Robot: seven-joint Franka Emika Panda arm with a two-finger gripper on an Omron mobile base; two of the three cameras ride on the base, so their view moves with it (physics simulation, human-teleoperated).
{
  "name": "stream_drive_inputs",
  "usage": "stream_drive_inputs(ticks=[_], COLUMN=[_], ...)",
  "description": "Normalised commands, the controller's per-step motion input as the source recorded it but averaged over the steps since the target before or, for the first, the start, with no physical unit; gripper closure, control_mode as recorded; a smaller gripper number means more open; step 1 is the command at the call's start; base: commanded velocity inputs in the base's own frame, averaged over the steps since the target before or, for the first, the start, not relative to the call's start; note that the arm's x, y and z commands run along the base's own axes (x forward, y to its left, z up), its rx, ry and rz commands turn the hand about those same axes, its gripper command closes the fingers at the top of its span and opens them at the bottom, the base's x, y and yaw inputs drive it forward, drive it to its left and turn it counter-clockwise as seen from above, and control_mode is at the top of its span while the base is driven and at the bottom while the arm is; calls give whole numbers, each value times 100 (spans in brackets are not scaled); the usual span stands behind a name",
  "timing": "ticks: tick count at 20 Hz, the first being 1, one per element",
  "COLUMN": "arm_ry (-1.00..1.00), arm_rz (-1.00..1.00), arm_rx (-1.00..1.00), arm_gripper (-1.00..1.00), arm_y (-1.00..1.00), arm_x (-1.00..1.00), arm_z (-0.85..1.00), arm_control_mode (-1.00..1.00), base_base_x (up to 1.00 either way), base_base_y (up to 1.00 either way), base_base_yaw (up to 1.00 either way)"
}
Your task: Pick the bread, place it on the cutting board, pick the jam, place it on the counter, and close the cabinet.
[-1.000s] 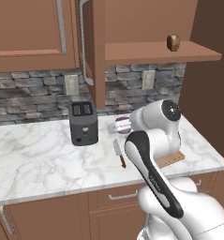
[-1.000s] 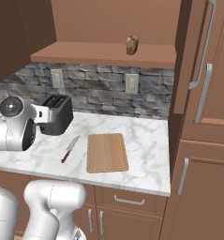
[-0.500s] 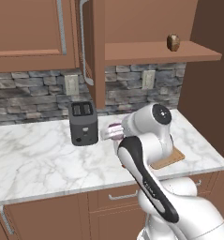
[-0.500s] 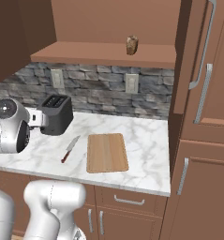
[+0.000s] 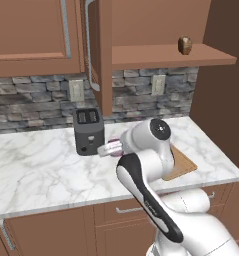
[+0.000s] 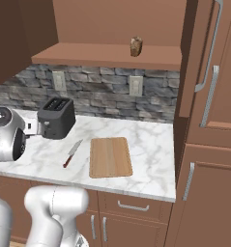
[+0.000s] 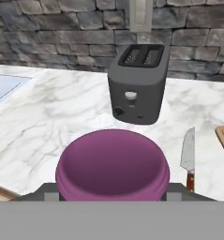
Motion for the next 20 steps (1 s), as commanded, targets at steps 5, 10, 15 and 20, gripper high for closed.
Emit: stream_drive_inputs(ticks=[5,10,15,20], arm_ry=[5,5,3,1], arm_rz=[2,1,1,0], arm_rx=[0,0,0,0], arm_gripper=[100,100,100,100], arm_y=[18,16,16,19], arm_x=[0,0,0,0], arm_z=[-28,-25,-26,-22], arm_control_mode=[-100,-100,-100,-100], base_base_x=[0,0,0,0], base_base_y=[0,0,0,0], base_base_yaw=[0,0,0,0])
